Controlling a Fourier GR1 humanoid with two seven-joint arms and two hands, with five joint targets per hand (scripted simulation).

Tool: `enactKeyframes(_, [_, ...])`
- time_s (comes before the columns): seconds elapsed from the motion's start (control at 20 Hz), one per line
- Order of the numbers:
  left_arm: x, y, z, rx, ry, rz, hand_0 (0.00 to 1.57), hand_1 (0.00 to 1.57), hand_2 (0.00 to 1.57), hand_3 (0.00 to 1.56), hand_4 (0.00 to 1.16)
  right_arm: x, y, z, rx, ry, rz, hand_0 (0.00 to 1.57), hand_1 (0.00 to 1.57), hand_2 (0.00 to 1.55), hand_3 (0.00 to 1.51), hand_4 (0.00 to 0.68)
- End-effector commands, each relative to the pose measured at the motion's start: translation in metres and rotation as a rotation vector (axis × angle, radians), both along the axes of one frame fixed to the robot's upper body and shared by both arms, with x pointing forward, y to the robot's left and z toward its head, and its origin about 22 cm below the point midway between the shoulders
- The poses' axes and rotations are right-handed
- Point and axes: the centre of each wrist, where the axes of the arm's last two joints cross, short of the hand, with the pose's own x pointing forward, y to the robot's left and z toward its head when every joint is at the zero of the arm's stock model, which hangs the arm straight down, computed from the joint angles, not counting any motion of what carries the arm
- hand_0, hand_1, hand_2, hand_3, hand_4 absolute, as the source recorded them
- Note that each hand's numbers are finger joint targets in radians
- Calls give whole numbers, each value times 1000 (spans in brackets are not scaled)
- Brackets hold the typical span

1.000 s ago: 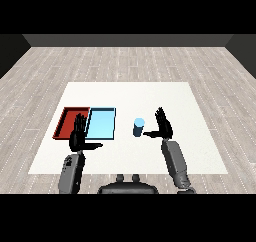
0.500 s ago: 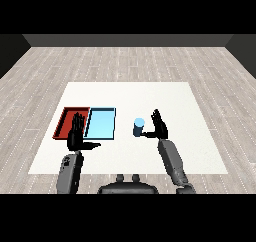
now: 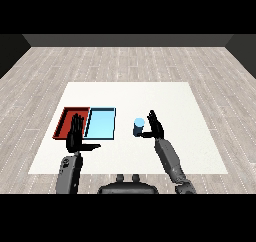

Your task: Pick the blue can and put it in the blue box

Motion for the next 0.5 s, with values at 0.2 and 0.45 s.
enactKeyframes(0.2, [-3, -12, 5, 3, -16, 4, 0, 0, 0, 0, 0, 2, 14, -22, 3, 9, 10, 0, 0, 0, 0, 0])
enactKeyframes(0.45, [-6, -12, -3, 4, -6, 14, 0, 0, 0, 0, 0, 25, 30, -3, -9, 2, 1, 0, 0, 0, 0, 0])
